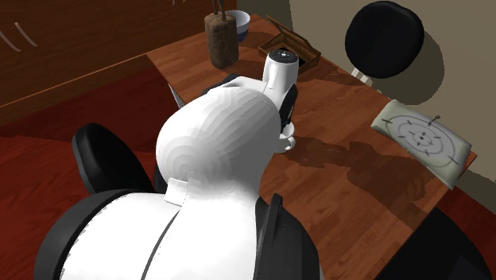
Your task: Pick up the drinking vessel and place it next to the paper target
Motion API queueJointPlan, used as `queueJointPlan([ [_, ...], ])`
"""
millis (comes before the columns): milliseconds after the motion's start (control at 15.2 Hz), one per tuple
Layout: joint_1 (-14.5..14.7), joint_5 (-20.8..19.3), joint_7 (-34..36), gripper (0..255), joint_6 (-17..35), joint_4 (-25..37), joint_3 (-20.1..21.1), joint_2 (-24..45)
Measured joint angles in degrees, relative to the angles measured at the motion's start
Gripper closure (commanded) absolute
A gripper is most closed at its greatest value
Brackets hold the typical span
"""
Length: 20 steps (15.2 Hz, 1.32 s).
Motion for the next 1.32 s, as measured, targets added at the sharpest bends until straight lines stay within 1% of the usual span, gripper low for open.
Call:
queueJointPlan([
  [726, 0.03, -0.14, 0.09, 255, -0.29, 0.14, -0.05, -0.16],
  [1320, 0.76, -2.83, 1.9, 255, -5.92, 3.1, -0.87, -3.51],
])
